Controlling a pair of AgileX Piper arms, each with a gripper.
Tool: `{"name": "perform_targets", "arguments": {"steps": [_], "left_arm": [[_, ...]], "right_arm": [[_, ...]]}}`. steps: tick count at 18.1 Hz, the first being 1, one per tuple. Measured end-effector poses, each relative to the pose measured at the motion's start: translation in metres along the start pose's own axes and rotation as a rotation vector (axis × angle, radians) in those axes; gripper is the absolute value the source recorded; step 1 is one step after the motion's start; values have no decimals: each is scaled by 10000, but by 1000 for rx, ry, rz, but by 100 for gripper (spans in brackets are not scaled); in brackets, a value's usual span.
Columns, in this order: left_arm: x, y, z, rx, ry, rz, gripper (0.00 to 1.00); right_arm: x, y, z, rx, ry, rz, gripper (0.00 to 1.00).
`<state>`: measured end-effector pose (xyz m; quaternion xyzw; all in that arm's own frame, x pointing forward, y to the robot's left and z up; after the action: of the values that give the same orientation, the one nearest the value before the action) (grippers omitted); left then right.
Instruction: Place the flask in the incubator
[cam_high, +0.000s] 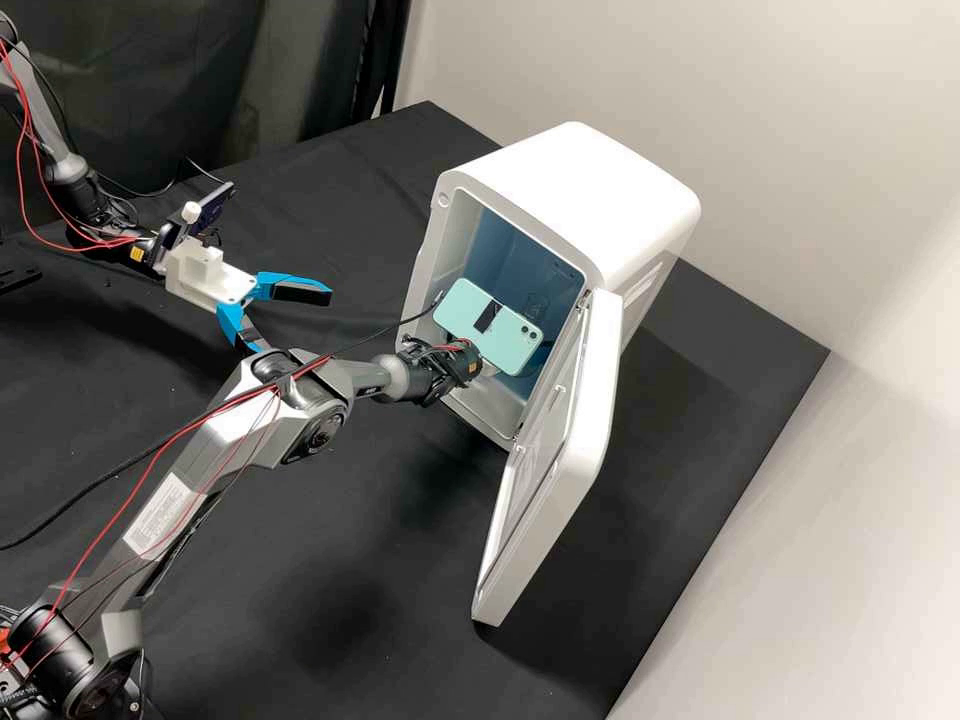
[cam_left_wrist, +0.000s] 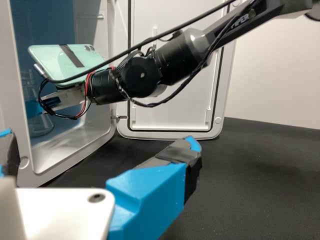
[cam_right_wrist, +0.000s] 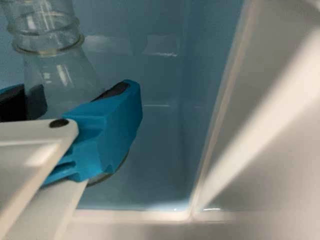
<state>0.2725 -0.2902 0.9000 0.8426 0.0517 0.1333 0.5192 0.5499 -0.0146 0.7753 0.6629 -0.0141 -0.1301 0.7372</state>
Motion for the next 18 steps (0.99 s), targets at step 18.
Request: {"name": "perform_targets", "arguments": {"steps": [18], "left_arm": [[0,0,0,0,0,0,100]], "right_arm": [[12,-79,14,48,61,-39,0]]}}
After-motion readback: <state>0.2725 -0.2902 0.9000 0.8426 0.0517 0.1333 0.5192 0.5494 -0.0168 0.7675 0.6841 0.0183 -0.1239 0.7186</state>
